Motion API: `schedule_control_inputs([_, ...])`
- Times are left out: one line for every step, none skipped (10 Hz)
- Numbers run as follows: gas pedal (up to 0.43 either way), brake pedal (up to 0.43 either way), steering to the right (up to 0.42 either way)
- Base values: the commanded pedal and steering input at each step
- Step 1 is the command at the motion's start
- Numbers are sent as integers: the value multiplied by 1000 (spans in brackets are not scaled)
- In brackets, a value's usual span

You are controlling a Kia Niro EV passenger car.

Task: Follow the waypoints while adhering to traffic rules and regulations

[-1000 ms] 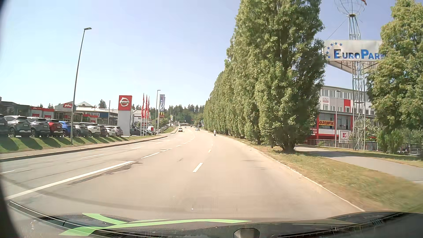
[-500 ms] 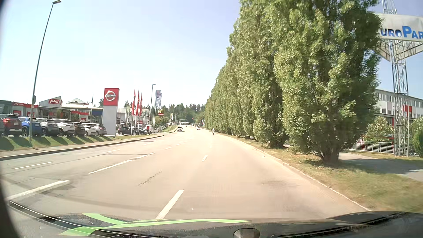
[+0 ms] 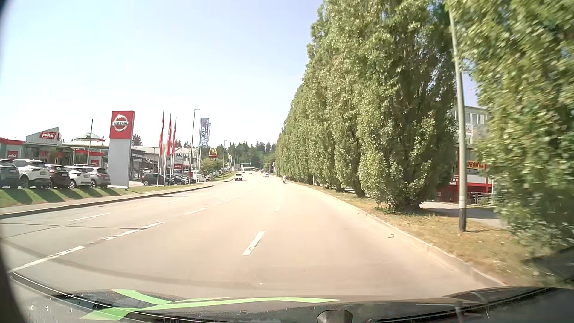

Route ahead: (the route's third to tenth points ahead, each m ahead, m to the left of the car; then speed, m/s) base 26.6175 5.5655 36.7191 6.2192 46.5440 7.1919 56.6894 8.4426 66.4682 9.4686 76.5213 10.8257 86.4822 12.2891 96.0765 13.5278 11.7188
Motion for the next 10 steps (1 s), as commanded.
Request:
schedule_control_inputs([0,0,0])
schedule_control_inputs([0,0,0])
schedule_control_inputs([0,0,0])
schedule_control_inputs([0,0,0])
schedule_control_inputs([0,0,0])
schedule_control_inputs([0,0,0])
schedule_control_inputs([0,0,-1])
schedule_control_inputs([0,0,-2])
schedule_control_inputs([0,0,-3])
schedule_control_inputs([0,0,-4])
